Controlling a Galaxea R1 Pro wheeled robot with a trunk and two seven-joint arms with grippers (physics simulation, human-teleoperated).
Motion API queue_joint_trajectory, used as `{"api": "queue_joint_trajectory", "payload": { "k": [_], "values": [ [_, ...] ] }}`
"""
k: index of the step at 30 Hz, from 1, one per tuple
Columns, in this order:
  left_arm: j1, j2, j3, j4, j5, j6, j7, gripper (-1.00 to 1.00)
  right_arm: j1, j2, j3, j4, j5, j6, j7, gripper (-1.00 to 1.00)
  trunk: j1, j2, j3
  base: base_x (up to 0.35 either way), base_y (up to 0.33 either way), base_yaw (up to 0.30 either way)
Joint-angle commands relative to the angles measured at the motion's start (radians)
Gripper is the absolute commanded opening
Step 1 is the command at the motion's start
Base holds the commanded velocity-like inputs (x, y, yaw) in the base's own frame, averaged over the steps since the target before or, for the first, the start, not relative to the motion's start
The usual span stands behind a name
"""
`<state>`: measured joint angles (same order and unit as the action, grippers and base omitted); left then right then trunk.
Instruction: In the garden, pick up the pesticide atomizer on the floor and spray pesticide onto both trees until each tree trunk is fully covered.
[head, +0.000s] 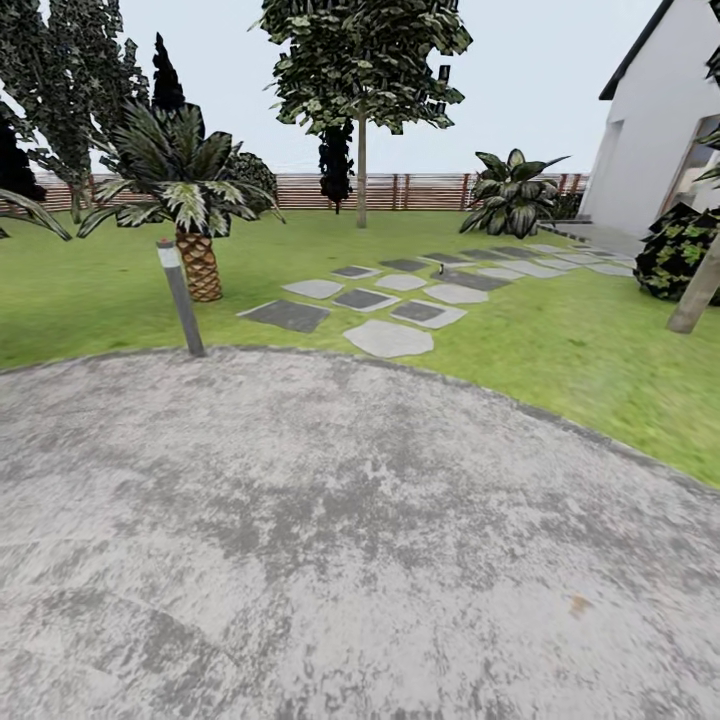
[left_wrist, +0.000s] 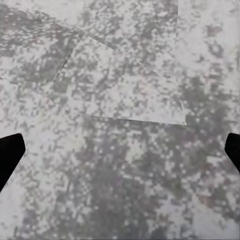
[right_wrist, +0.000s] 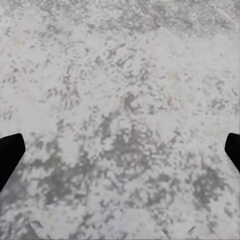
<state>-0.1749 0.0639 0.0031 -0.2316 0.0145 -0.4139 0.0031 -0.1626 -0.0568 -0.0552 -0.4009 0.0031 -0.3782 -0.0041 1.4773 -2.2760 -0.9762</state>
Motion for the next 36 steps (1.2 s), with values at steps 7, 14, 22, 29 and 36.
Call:
{"api": "queue_joint_trajectory", "payload": {
  "k": [7, 14, 22, 29, 36],
  "values": [
    [0.000, 0.000, 0.000, 0.000, 0.001, 0.000, 0.000, 1.00, 0.000, 0.000, -0.003, 0.001, -0.001, 0.001, -0.001, 1.00, 0.000, 0.000, 0.000, 0.340, 0.000, 0.000],
    [0.000, 0.001, 0.000, 0.000, 0.000, 0.000, 0.000, 1.00, 0.000, 0.000, -0.005, -0.001, -0.003, 0.001, -0.001, 1.00, 0.000, 0.000, 0.000, 0.340, 0.000, 0.000],
    [0.000, 0.001, 0.000, 0.000, 0.000, 0.000, 0.000, 1.00, 0.000, 0.000, -0.006, -0.004, -0.006, 0.001, -0.001, 1.00, 0.000, 0.000, 0.000, 0.339, -0.017, 0.000],
    [0.000, 0.001, 0.000, 0.000, 0.000, 0.000, 0.000, 1.00, 0.000, 0.000, -0.002, -0.004, -0.003, 0.002, 0.005, 1.00, 0.000, 0.000, 0.000, 0.335, -0.095, 0.000],
    [0.000, 0.001, 0.000, 0.000, 0.000, 0.000, 0.000, 1.00, 0.000, 0.000, 0.000, -0.004, -0.002, 0.002, 0.005, 1.00, 0.000, 0.000, 0.001, 0.335, -0.102, -0.091]
  ]
}}
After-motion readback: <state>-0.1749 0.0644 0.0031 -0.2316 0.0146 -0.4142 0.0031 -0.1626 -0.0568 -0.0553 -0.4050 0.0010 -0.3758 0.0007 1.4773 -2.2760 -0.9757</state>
